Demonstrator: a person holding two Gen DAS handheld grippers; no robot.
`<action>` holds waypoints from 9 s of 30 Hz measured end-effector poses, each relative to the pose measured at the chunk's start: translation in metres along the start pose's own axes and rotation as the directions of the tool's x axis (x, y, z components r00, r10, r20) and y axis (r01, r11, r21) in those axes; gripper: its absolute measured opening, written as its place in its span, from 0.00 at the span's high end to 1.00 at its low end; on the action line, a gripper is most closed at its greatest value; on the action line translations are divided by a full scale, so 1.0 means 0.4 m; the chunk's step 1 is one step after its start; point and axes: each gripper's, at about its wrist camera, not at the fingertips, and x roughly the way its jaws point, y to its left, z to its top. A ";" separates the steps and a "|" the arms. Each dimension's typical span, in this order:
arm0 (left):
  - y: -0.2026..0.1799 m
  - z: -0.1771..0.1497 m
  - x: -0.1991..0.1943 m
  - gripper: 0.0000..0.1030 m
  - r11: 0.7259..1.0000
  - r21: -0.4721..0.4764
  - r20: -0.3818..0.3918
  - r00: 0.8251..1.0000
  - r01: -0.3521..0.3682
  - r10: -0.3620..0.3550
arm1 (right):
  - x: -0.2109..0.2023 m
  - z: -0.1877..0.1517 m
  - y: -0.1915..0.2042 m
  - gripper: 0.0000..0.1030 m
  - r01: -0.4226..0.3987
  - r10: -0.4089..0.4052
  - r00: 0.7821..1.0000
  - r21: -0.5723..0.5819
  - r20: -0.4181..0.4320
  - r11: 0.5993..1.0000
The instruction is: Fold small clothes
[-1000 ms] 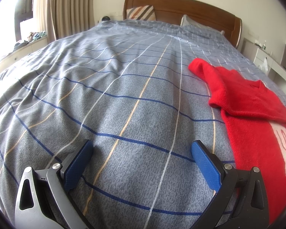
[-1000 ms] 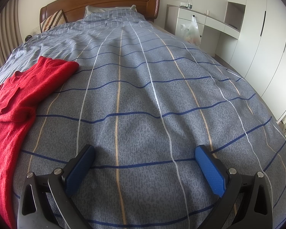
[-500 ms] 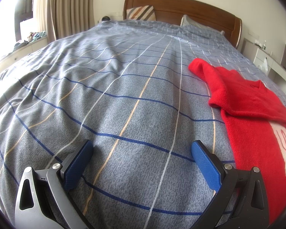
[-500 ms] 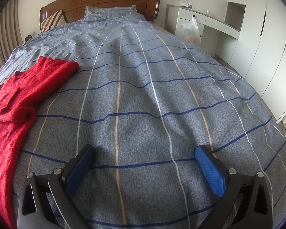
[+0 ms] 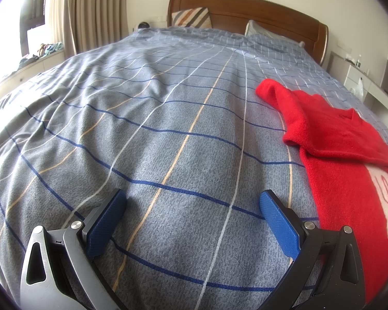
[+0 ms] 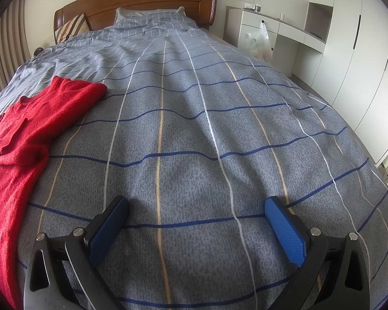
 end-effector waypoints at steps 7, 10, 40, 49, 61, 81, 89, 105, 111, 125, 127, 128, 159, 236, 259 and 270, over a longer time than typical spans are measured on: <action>0.000 0.000 0.000 0.00 1.000 0.000 0.000 1.000 0.000 0.000 | 0.000 0.000 0.000 0.00 0.000 0.000 1.000 0.000 0.000 1.000; 0.000 0.000 0.001 0.00 1.000 0.000 0.000 1.000 0.000 0.000 | 0.000 0.000 0.000 0.00 0.000 0.000 1.000 0.000 0.000 1.000; -0.086 -0.184 -0.221 0.02 0.947 -0.058 -0.369 0.875 0.315 -0.313 | 0.006 0.007 -0.003 0.00 -0.020 0.020 1.000 0.005 -0.016 1.000; -0.093 -0.240 -0.252 0.02 0.907 -0.159 -0.438 0.796 0.390 -0.419 | -0.251 -0.106 0.020 0.00 -0.591 0.589 0.807 -0.060 -0.048 0.805; -0.137 -0.286 -0.248 0.89 0.909 -0.121 -0.556 0.731 0.398 -0.395 | -0.289 -0.408 0.184 0.47 -0.718 0.743 0.601 0.208 -0.295 0.664; -0.086 0.106 -0.278 0.96 0.791 -0.224 -0.155 0.781 0.569 -0.605 | -0.298 -0.037 0.187 0.96 -0.795 0.806 0.590 0.213 0.054 0.568; -0.247 0.377 0.057 0.96 0.869 -0.175 -0.168 0.855 0.464 -0.490 | -0.050 0.293 0.279 0.96 -0.692 0.687 0.721 0.124 0.089 0.711; -0.249 0.347 0.126 0.15 0.954 -0.105 -0.170 0.940 0.281 -0.295 | 0.048 0.315 0.257 0.49 -0.606 0.598 0.795 0.153 0.097 0.781; -0.291 0.161 -0.040 0.10 0.944 0.078 -0.205 0.932 0.321 -0.300 | -0.139 0.088 0.235 0.35 -0.509 0.513 0.853 -0.063 0.098 0.858; -0.380 -0.063 -0.094 0.01 0.952 0.240 -0.112 0.979 0.191 -0.168 | -0.201 -0.172 0.169 0.27 -0.342 0.353 0.928 -0.098 0.119 0.934; -0.374 -0.075 -0.090 0.01 0.953 0.234 -0.090 0.980 0.192 -0.175 | -0.191 -0.176 0.169 0.26 -0.348 0.357 0.927 -0.090 0.119 0.933; -0.371 -0.083 -0.090 0.01 0.953 0.231 -0.081 0.980 0.196 -0.181 | -0.186 -0.179 0.171 0.25 -0.350 0.358 0.926 -0.088 0.121 0.933; -0.374 -0.102 -0.086 0.01 0.952 0.249 -0.052 0.984 0.178 -0.170 | -0.176 -0.199 0.215 0.16 -0.285 0.307 0.937 -0.148 0.163 0.947; -0.126 -0.047 -0.186 0.01 0.994 0.076 0.062 0.994 0.081 -0.085 | 0.089 0.315 0.316 0.89 -0.559 0.625 0.750 0.298 -0.216 0.774; 0.116 -0.025 -0.149 0.01 0.959 -0.279 0.038 0.997 -0.056 0.069 | -0.058 0.291 0.947 0.41 -0.881 0.908 0.287 0.288 -0.306 0.376; 0.109 -0.028 -0.153 0.01 0.959 -0.281 0.041 0.998 -0.040 0.054 | -0.221 0.218 0.930 0.44 -0.729 0.680 0.680 -0.350 -0.273 0.589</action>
